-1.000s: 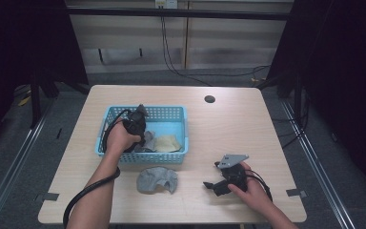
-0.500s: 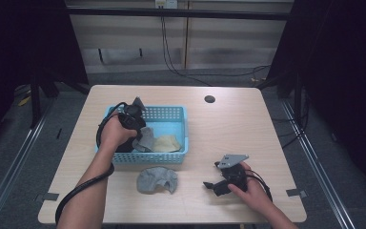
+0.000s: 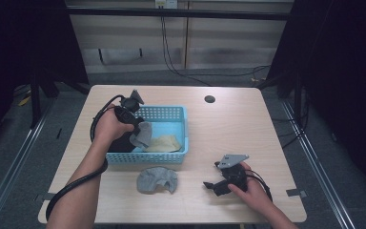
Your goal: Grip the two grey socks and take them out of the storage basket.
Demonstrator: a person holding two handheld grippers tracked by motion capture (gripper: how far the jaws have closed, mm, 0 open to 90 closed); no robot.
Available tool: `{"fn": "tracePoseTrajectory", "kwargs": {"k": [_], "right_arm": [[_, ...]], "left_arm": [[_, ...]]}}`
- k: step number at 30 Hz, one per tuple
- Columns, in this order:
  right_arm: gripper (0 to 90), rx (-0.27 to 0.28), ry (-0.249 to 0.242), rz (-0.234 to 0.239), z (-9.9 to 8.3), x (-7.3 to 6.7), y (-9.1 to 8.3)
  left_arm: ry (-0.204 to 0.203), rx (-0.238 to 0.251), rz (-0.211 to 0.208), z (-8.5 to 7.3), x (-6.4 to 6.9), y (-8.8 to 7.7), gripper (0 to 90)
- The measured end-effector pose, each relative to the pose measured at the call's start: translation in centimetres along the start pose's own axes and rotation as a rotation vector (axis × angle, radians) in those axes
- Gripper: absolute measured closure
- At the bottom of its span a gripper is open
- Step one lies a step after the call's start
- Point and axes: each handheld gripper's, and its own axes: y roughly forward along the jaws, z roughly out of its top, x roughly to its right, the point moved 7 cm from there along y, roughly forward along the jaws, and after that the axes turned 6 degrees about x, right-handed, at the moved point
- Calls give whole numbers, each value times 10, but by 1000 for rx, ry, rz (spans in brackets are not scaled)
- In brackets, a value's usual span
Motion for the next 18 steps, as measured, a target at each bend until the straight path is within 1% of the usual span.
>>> {"fn": "tracePoseTrajectory", "kwargs": {"k": [4,6,10,13,14,18], "right_arm": [[119,-1,3,4,0,0,0],[119,0,1,0,0,0,0],[119,0,3,3,0,0,0],[119,0,3,3,0,0,0],[119,0,3,3,0,0,0],[119,-1,2,2,0,0,0]], "left_arm": [[18,1,-14,2,6,-6,841],[25,-7,-18,3,10,-8,842],[54,-15,-40,3,18,-12,841],[78,-22,-40,3,23,-15,841],[75,-19,-43,3,25,-15,841],[88,-20,-52,4,30,-19,841]]}}
